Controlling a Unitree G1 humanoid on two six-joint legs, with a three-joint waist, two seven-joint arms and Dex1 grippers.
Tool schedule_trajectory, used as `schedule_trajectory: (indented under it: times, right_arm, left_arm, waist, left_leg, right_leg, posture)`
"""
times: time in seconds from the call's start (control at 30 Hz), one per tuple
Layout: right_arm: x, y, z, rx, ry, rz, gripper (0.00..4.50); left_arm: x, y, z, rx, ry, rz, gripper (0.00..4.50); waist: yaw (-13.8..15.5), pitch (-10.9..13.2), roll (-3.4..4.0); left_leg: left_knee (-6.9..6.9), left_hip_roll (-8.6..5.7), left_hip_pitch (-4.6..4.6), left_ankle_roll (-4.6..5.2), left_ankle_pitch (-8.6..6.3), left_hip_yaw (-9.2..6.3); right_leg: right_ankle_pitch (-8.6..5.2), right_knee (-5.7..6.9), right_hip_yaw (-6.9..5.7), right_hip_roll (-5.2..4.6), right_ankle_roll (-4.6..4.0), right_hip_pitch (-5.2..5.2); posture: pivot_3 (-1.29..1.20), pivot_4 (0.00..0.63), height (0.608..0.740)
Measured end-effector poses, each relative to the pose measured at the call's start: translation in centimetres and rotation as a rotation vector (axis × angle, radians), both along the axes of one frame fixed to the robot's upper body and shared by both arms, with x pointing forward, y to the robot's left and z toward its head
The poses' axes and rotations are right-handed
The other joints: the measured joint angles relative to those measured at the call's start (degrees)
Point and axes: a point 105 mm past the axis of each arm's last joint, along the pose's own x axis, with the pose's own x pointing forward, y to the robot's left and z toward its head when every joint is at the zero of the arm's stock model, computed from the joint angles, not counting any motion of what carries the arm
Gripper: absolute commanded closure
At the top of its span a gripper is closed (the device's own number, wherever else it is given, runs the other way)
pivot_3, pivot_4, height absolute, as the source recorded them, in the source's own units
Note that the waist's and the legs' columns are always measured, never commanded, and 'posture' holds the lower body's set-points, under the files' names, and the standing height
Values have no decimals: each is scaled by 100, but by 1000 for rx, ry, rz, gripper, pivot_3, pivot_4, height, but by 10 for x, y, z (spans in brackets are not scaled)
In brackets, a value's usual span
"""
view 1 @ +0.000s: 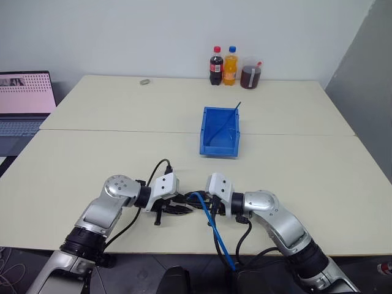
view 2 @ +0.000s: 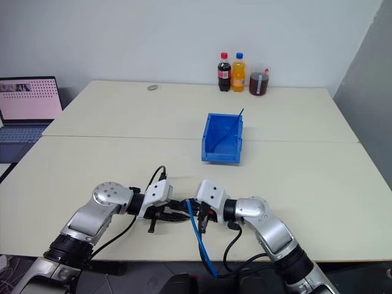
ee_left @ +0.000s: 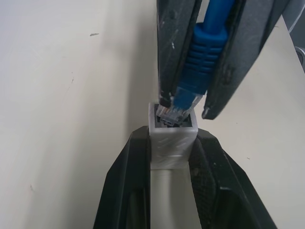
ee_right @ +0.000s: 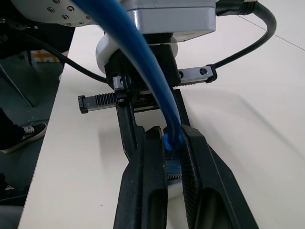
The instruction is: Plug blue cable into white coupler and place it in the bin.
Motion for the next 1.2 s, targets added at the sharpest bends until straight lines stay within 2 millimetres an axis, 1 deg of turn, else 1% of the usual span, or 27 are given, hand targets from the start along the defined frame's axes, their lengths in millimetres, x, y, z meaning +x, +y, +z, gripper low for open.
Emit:
schedule_trajectory:
  times: [0.2, 0.27, 0.47, 0.7, 0.8, 1.07, 1.2]
  right_arm:
    - [8, 9, 5, -23, 63, 112, 4386]
    - [11, 9, 4, -41, 80, 142, 4386]
    - [12, 9, 2, -36, 123, 173, 4386]
    - [10, 3, 0, 21, 166, 144, 4386]
    - [8, -2, 1, 69, 204, 102, 4386]
    - [2, -13, 12, 126, 271, 37, 4387]
    - [-7, -13, 20, 143, 288, 41, 4387]
  left_arm:
    - [-1, 1, 0, 5, -7, -20, 3723]
    - [-2, 1, 1, 8, -18, -29, 3723]
    - [-3, 0, 1, 10, -31, -49, 3723]
    - [-4, 0, 1, 6, -39, -58, 3723]
    - [-5, -1, 1, 3, -43, -61, 3723]
    - [-9, -2, 2, -18, -40, -78, 3723]
    - [-9, -3, 3, -24, -49, -83, 3723]
  waist:
    - [-6, 2, 0]
    - [-5, 2, 0]
    - [-2, 3, 2]
    - [5, 2, 2]
    - [11, 4, 4]
    - [0, 44, 3]
    - [-12, 70, 2]
  left_leg:
    - [-4, 2, 1, 0, 0, -1]
    - [-7, 2, 0, 1, -1, -4]
    - [-9, 2, -3, 2, -5, -5]
    - [-8, -5, -6, 3, -12, -3]
    - [-7, -6, -16, 3, -13, -7]
    - [-6, -1, -27, 3, -13, -17]
    - [-6, 4, -34, 2, -13, -23]
  right_leg:
    - [0, 2, -3, 2, -1, -2]
    - [1, 2, -7, 2, 2, -2]
    - [-4, 2, -7, 0, 18, -2]
    - [-12, 0, -5, -7, 29, 0]
    - [-13, -1, -4, -11, 31, -4]
    - [-14, 0, -3, -8, 29, -13]
    - [-15, 0, -4, -2, 28, -20]
  posture:
    - [0, 150, 740]
    - [0, 150, 740]
    - [0, 150, 740]
    - [0, 150, 740]
    - [0, 150, 740]
    - [0, 150, 740]
    - [0, 150, 740]
